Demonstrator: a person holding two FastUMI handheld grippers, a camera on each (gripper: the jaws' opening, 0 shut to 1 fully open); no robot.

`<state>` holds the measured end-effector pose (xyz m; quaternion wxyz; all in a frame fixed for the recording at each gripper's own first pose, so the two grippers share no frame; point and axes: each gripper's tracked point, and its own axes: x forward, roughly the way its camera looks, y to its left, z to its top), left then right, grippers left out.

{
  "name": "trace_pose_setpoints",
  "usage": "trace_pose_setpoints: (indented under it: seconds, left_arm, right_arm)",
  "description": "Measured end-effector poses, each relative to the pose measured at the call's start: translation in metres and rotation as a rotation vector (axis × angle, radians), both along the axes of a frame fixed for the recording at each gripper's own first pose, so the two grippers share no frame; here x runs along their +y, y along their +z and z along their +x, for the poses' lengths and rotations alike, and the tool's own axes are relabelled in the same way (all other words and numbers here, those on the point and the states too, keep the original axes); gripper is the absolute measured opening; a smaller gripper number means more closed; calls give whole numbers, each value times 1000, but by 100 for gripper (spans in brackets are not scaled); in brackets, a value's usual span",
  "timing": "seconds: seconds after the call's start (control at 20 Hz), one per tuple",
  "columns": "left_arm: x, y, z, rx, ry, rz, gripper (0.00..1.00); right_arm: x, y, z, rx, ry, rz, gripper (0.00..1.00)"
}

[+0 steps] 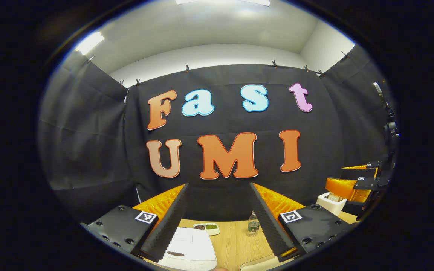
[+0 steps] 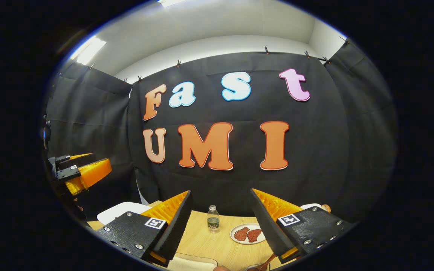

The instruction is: Close the left gripper, press the button to open the rice cooker; take a wooden spoon from the chopstick holder with the right hand, scoop a spoonful of rice and pour it into the rice cooker, then put the wooden spoon back into the chopstick holder.

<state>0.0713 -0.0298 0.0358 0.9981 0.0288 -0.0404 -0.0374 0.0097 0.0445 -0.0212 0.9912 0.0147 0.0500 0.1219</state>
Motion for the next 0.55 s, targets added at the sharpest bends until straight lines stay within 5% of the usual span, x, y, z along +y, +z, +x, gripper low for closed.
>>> trace_pose_setpoints:
  seconds: [0.55]
  left_arm:
    - [21,-28,-28,30,36,-37,100]
  right_arm:
    - [30,3,-10,-53,62,-18,93]
